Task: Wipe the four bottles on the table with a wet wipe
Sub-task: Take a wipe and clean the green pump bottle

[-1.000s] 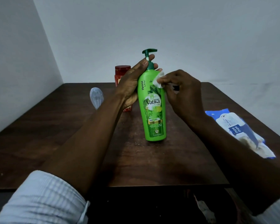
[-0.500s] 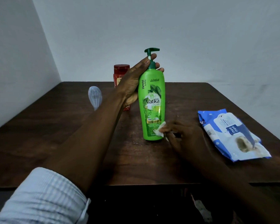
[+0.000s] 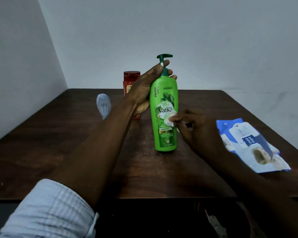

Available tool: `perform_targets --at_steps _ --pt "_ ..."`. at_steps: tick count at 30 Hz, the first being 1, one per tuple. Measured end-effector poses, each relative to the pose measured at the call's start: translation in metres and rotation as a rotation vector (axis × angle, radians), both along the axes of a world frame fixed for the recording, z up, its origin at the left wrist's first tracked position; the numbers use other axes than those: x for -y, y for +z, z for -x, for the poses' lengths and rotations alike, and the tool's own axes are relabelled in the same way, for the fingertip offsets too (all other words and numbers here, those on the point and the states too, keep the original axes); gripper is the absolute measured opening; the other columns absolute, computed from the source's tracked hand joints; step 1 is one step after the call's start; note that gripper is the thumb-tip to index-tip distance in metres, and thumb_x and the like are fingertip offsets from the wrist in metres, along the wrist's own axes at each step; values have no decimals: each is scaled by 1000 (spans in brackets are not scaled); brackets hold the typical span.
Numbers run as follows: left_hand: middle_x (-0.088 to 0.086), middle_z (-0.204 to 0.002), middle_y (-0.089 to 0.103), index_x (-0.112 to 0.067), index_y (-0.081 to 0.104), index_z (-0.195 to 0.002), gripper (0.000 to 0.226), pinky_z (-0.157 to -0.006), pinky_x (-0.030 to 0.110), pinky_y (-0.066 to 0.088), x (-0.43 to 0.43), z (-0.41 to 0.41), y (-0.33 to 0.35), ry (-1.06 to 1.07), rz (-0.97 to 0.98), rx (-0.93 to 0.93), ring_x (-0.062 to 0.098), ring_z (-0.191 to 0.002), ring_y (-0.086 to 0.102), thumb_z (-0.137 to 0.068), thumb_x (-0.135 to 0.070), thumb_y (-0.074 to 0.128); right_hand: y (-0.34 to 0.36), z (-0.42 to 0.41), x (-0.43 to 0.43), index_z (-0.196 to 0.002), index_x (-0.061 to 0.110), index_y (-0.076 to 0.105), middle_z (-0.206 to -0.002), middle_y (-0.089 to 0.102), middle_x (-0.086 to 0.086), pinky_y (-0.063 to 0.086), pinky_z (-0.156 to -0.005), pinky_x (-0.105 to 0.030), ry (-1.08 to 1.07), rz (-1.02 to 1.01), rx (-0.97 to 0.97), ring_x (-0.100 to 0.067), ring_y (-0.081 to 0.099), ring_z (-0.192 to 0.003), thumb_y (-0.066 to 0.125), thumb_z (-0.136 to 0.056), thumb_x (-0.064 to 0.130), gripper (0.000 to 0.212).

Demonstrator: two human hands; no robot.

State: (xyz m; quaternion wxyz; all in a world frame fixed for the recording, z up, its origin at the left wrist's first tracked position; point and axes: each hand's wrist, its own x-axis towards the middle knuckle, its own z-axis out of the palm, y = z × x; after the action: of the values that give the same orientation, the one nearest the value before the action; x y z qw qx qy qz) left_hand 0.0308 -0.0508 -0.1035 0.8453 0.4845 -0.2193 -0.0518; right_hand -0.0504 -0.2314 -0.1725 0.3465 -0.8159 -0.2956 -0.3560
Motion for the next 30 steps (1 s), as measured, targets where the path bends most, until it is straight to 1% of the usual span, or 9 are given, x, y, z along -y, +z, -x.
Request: perform_targets --at_steps 4,8,12,19,21,23,24,27,30 --pt "6 -104 69 -13 60 -127 26 -99 40 52 -2 1 0 1 2 -7 26 -109 66 -106 -19 46 25 -16 -7 -96 9 80 -93 72 -5 59 -70 -36 -2 -13 61 -16 69 -82 70 -85 -4 21" --pt "7 -104 68 -13 61 -125 25 -102 43 51 -6 0 0 -11 16 -20 27 -108 66 -105 -18 46 51 -28 -18 -93 9 80 -90 71 -6 58 -71 -38 -15 -7 106 -18 69 -84 68 -85 1 16" --pt "7 -106 66 -10 58 -131 29 -87 38 55 -10 1 1 -16 12 -9 20 -91 68 -105 -18 46 74 -38 -27 -91 10 81 -90 71 -6 58 -72 -34 -26 4 157 -18 69 -85 64 -84 4 19" --pt "15 -109 68 -9 60 -127 28 -91 37 56 -11 3 3 15 -24 28 24 -91 70 -104 -12 44 78 -45 -43 -99 10 80 -91 67 -10 53 -73 -44 -18 68 219 -30 65 -89 59 -90 12 22" --pt "11 -99 72 -8 60 -127 28 -81 32 60 -11 2 4 39 -38 9 20 -85 71 -103 -11 46 75 -43 -45 -103 10 79 -95 66 -11 52 -75 -41 -9 114 224 -32 63 -93 57 -91 15 25" --pt "8 -91 72 -7 59 -130 29 -69 27 59 -11 1 5 65 -58 -6 16 -79 70 -103 -11 48 69 -41 -46 -105 9 78 -98 66 -13 50 -73 -37 -15 198 240 -33 61 -92 62 -88 7 24" --pt "8 -95 71 -7 59 -131 30 -70 27 58 -11 1 5 74 -64 -13 16 -83 69 -103 -12 49 65 -39 -46 -105 8 78 -99 65 -13 48 -72 -35 -7 240 246 -34 60 -91 62 -87 4 25" --pt "9 -106 67 -9 63 -128 28 -95 39 56 -10 -1 4 95 -57 -35 27 -106 67 -101 -15 54 52 -31 -41 -106 7 77 -101 64 -14 50 -73 -37 54 350 223 -34 59 -91 51 -87 8 32" --pt "9 -107 70 -14 70 -118 22 -112 54 39 -11 -5 2 117 -67 -44 34 -119 63 -98 -19 62 35 -17 -32 -106 6 76 -102 64 -15 56 -71 -46 82 462 186 -36 61 -91 45 -87 17 38"
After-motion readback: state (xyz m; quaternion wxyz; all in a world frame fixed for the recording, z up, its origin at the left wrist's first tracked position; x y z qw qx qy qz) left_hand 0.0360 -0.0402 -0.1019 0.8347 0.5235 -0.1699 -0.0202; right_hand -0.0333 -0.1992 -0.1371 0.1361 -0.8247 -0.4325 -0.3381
